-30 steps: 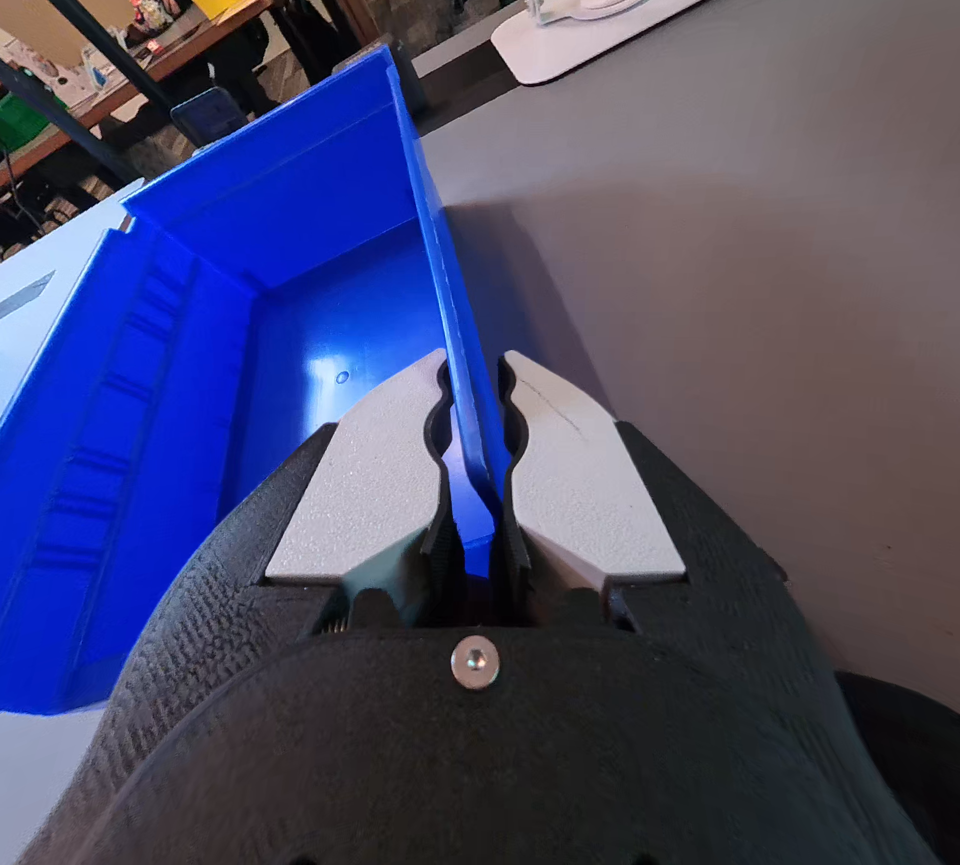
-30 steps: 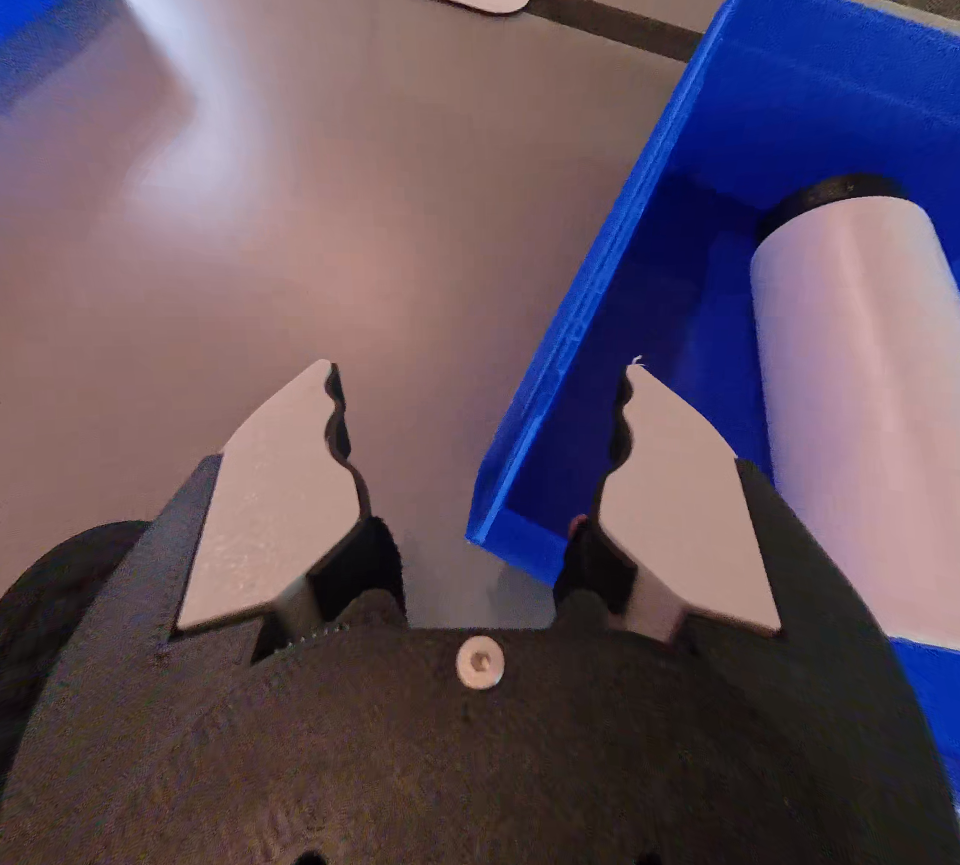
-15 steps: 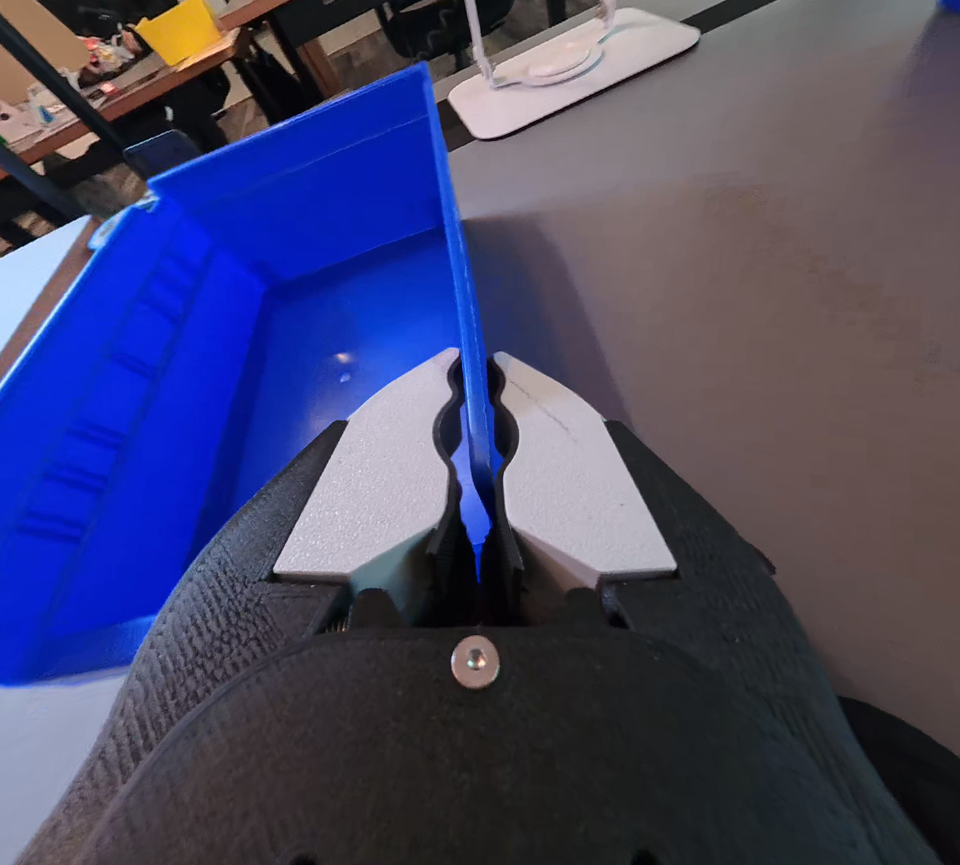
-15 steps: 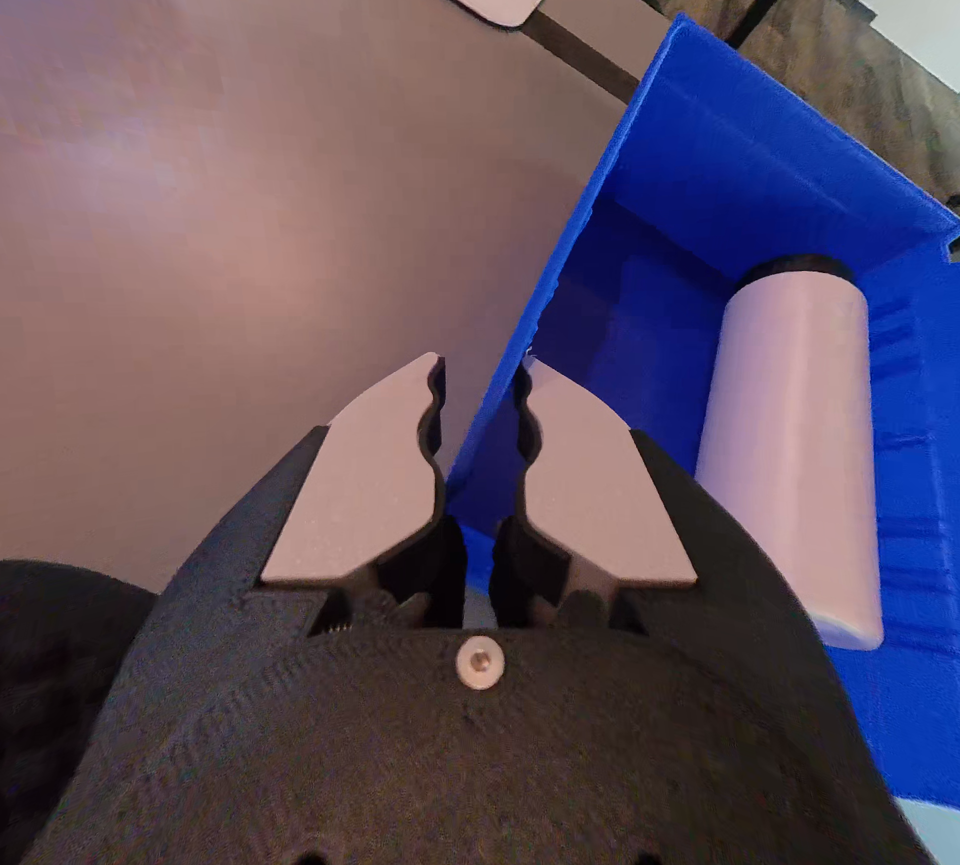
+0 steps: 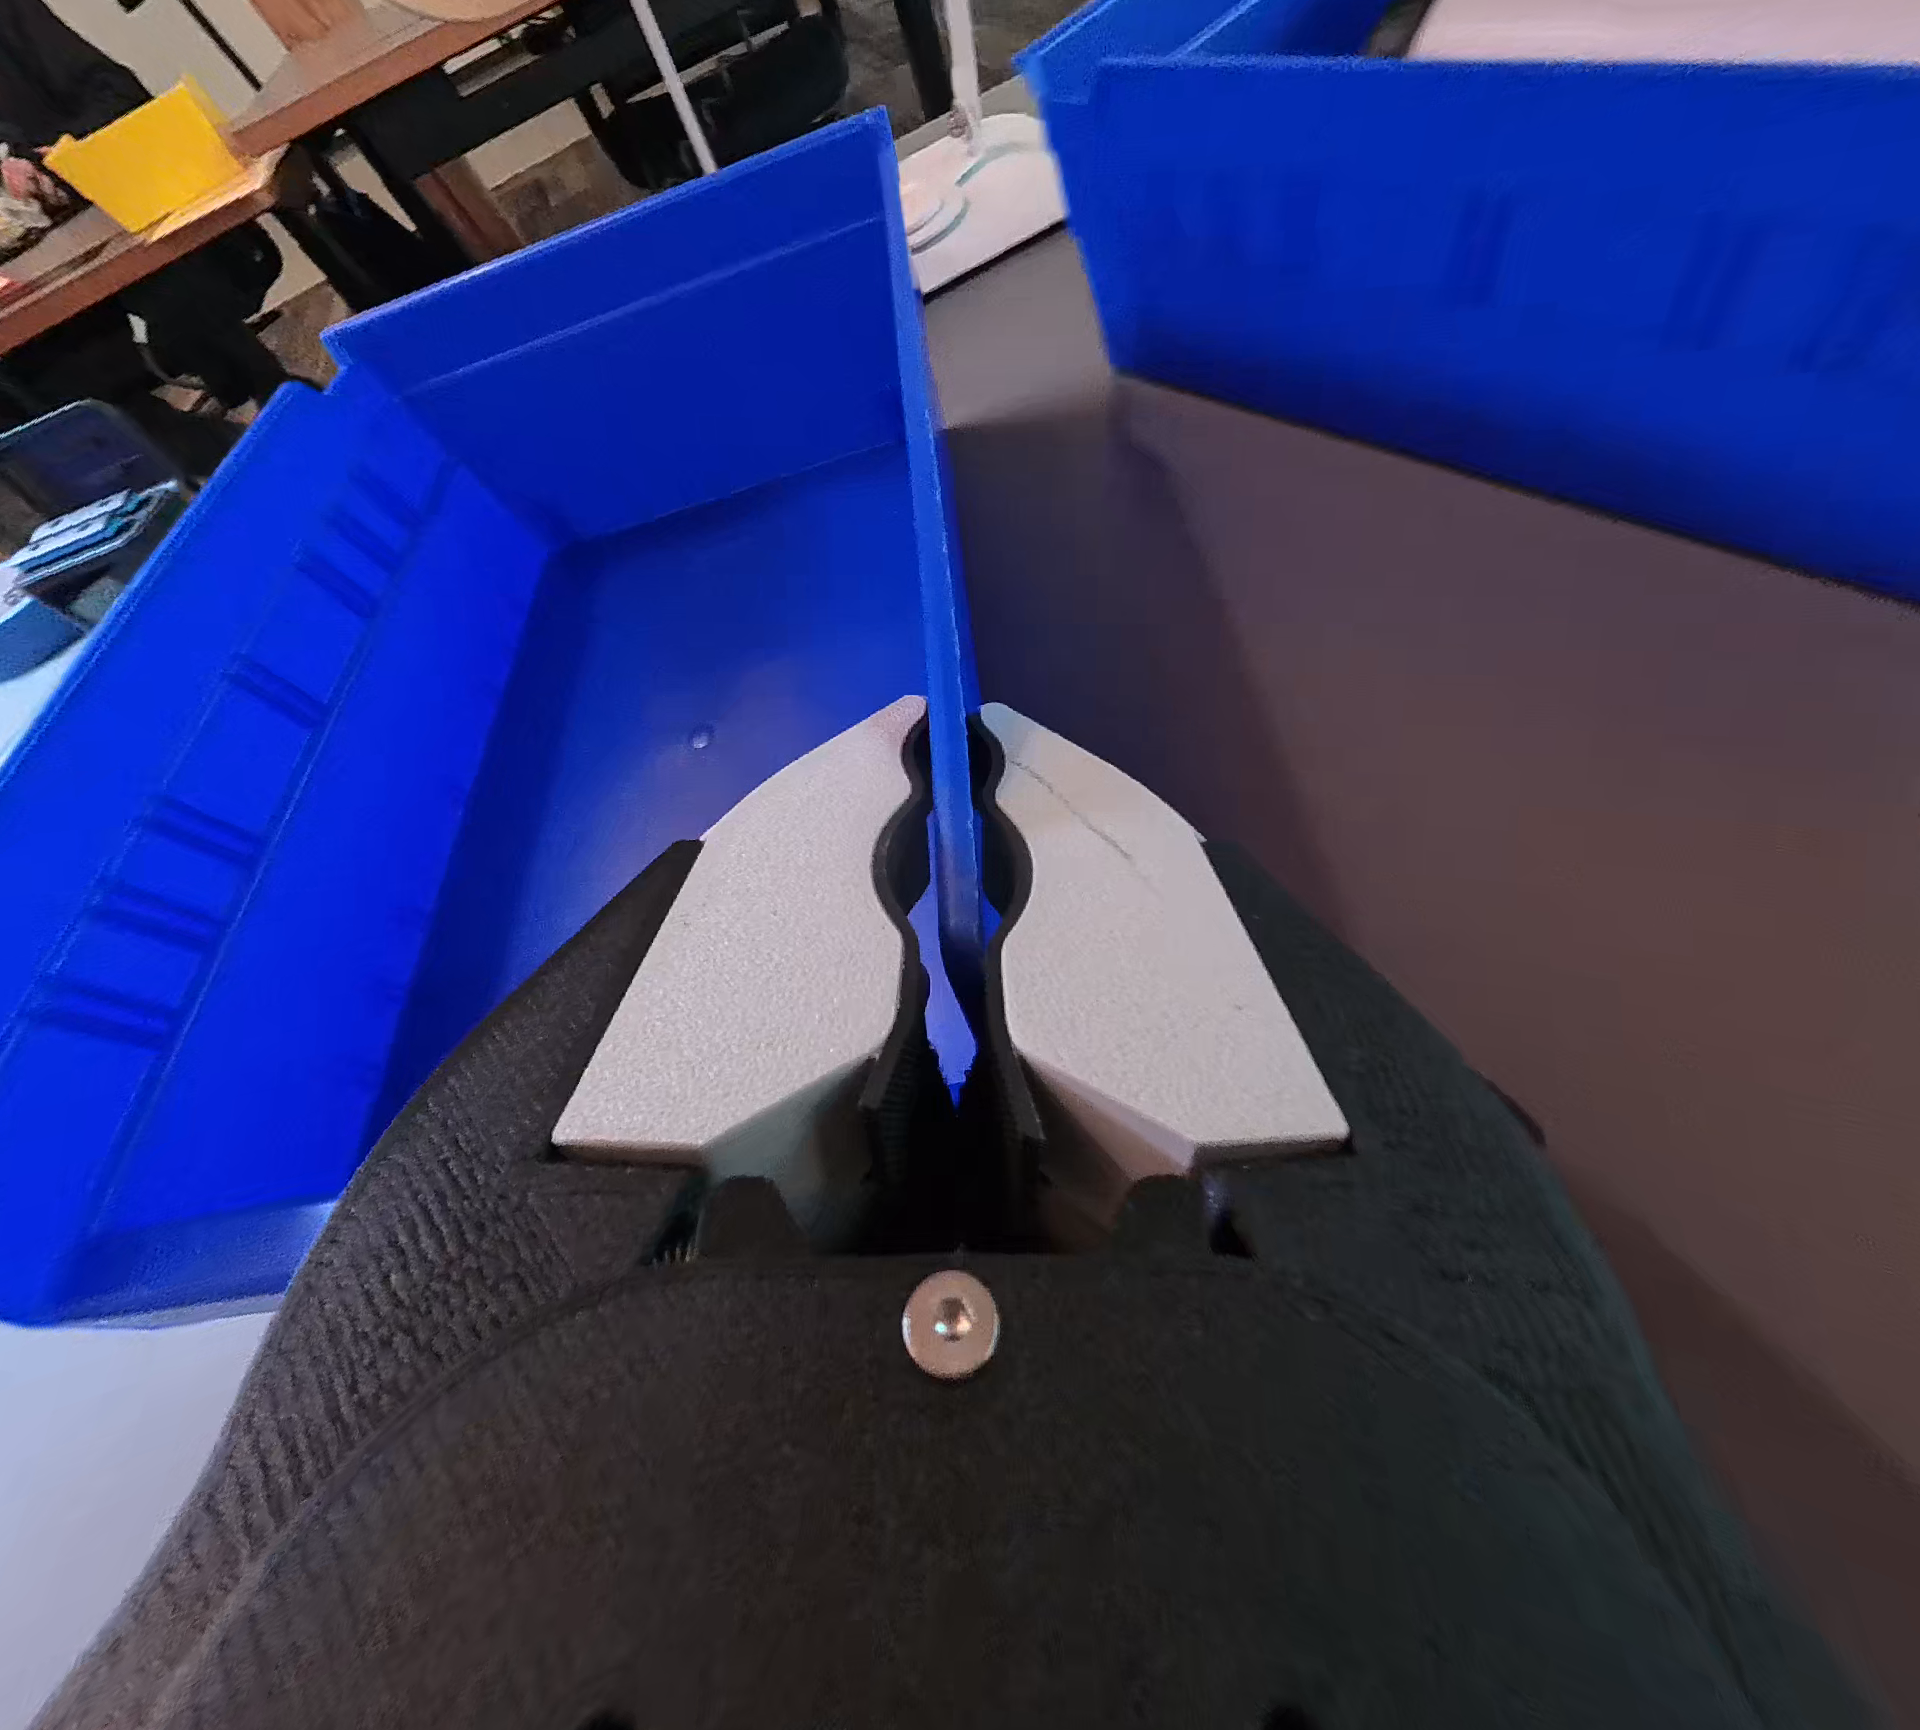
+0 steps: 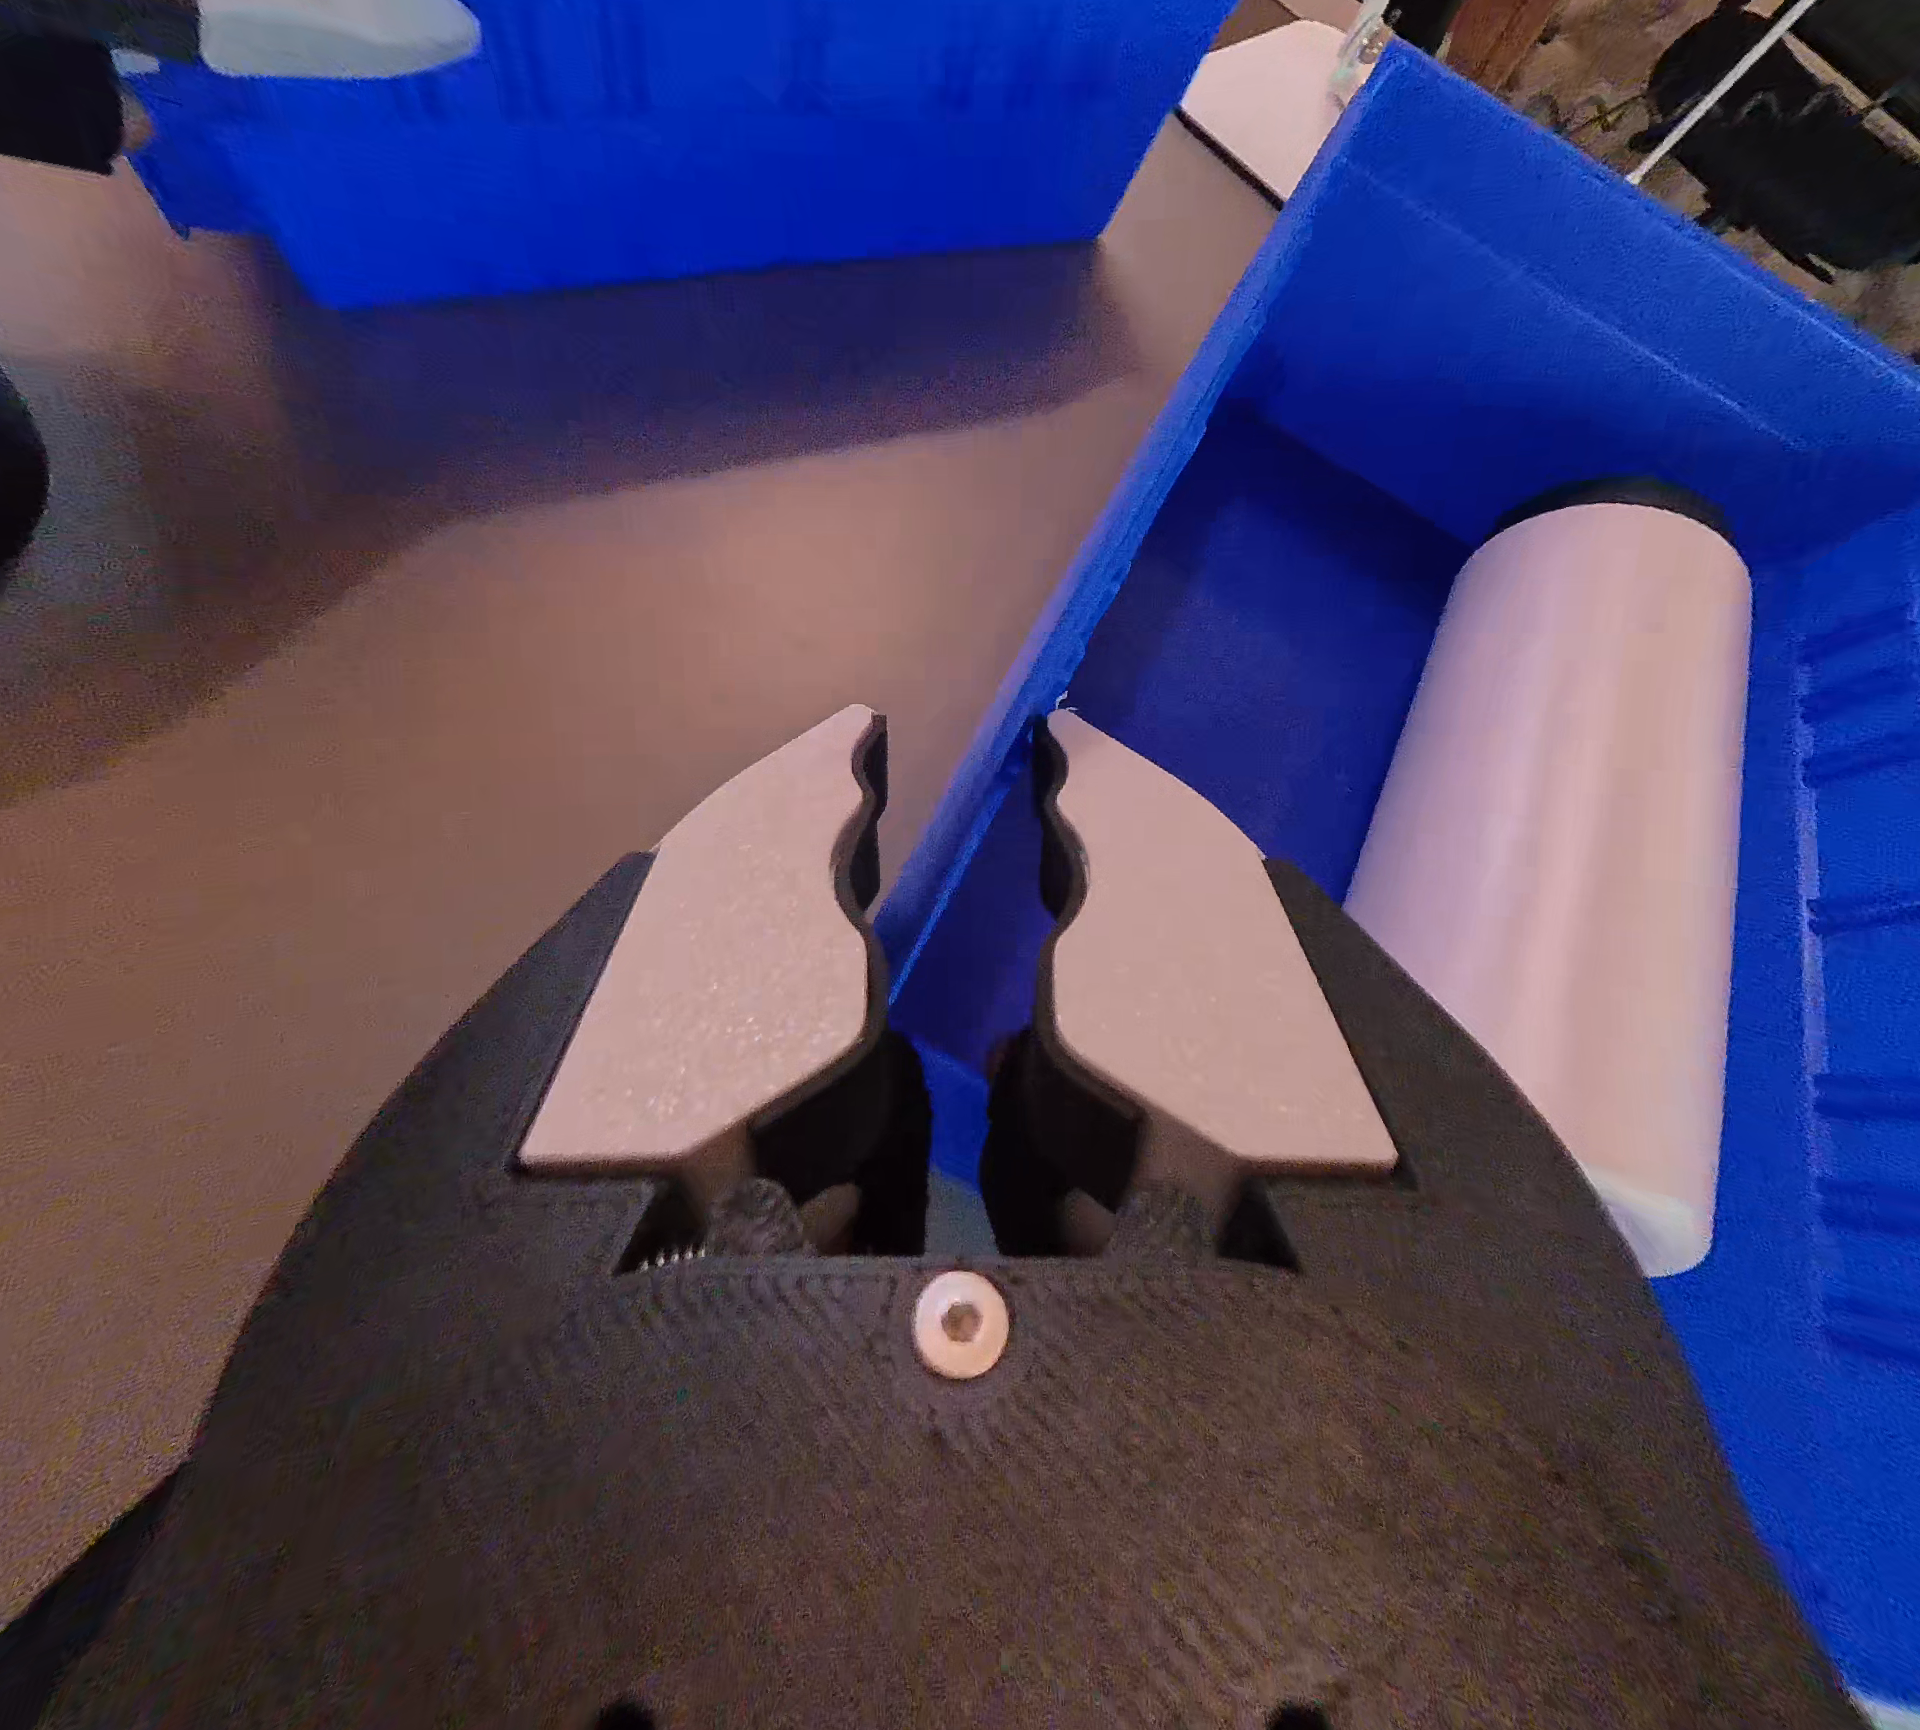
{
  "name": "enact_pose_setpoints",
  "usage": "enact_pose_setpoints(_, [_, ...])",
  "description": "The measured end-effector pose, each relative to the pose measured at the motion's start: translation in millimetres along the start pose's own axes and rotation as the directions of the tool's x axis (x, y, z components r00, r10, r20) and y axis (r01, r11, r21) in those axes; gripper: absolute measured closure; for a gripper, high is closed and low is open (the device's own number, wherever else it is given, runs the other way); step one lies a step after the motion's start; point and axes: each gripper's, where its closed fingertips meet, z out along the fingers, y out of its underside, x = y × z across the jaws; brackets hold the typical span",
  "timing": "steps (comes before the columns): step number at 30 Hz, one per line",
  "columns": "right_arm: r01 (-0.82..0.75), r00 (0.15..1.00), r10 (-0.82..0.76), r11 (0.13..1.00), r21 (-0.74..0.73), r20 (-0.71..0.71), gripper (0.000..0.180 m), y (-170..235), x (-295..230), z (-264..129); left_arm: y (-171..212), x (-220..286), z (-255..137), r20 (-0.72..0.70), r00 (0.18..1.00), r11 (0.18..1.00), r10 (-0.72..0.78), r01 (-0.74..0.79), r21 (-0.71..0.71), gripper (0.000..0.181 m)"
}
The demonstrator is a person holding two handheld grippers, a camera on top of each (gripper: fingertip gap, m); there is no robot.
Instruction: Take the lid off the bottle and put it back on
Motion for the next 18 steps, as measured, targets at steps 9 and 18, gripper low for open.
enact_pose_setpoints(9, [-0.025,1.000,0.025,0.999,0.036,0.016,0.152,-24,-32,21,-6,12,3,0.014,1.000,1.000,0.001,-0.001,0.002,0.176])
enact_pose_setpoints(18, [-0.323,0.946,0.296,0.848,0.421,0.129,0.081,-69,26,-54,-92,73,-45,-0.135,0.985,0.919,-0.104,0.147,0.367,0.108])
